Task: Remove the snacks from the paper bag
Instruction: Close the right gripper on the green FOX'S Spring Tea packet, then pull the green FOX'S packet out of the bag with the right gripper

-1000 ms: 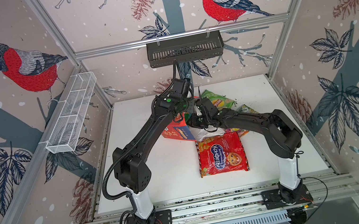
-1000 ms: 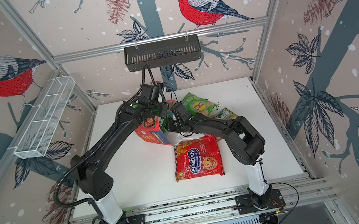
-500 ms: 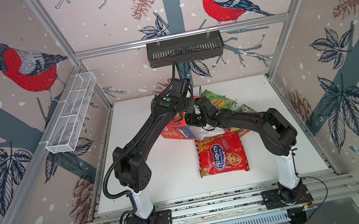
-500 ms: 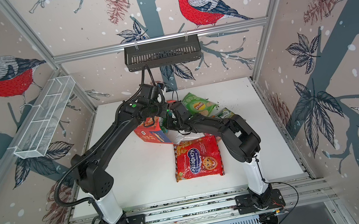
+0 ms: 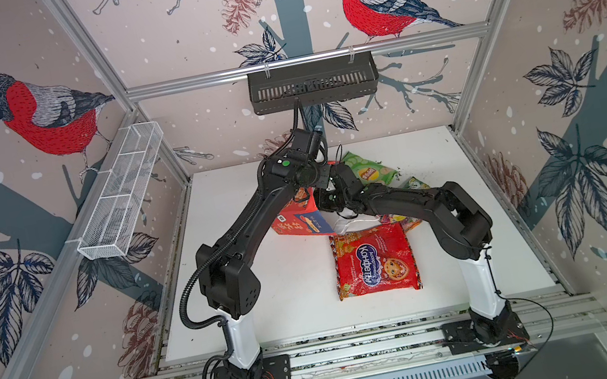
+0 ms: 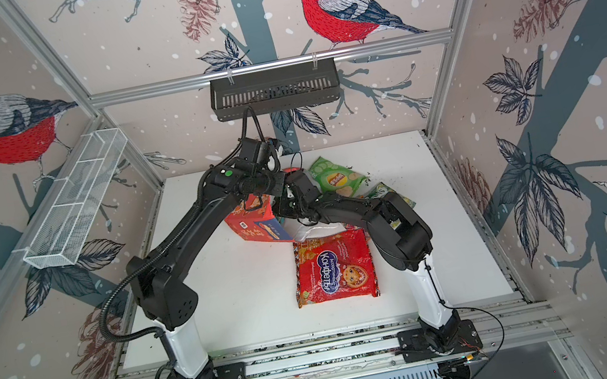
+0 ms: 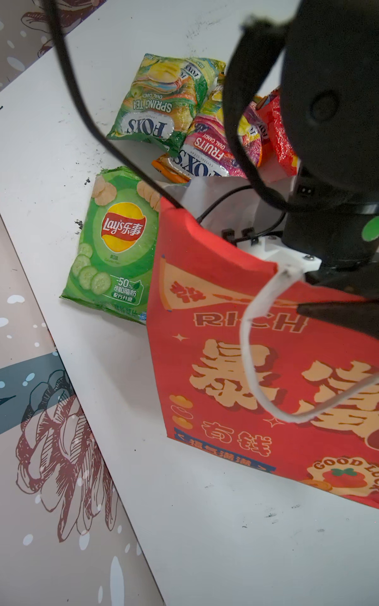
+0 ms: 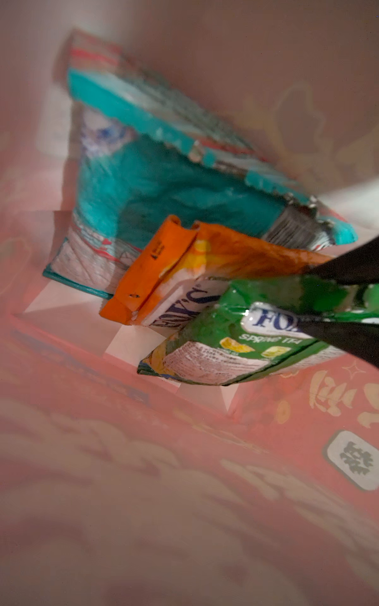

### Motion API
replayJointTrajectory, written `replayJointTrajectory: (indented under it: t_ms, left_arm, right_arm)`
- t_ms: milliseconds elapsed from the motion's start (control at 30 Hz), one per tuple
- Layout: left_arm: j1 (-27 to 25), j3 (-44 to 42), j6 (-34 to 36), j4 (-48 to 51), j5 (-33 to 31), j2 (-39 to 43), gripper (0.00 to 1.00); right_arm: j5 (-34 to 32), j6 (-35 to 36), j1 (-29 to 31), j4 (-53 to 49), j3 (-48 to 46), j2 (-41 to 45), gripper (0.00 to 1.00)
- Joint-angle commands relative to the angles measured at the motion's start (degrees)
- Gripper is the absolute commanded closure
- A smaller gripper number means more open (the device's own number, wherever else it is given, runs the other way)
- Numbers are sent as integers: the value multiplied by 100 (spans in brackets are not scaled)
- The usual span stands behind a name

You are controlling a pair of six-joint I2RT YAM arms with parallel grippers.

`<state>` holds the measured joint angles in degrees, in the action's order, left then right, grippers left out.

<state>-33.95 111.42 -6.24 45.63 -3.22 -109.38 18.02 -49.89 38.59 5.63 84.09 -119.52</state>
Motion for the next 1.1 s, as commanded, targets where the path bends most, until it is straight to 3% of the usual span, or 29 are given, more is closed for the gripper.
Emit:
replayJointTrajectory:
  t_ms: [0,100,233,467,700,1067]
  left_arm:
    - [3,47,-88,123,120,-37,100]
    - [17,29,-72,138,74,-57,100]
    - [12,13,39,191,-122,-57,100]
    - [72,-23,289,257,-604,22,100]
    - [343,-280,246,4,-215,241,100]
    - [374,-563,299,-134,-281,400,100]
  right_arm:
    - [166,-47,21,150,115,-58,83]
    - [163,-37,26,173,116,-48,95]
    - [84,-38,16,263,-11,92,99]
    - [-62,-47,-16,334,-360,530,100]
    - [-231,-12,-49,265,-705,1001,100]
    - [-387,66,-77,133,-910,1395,100]
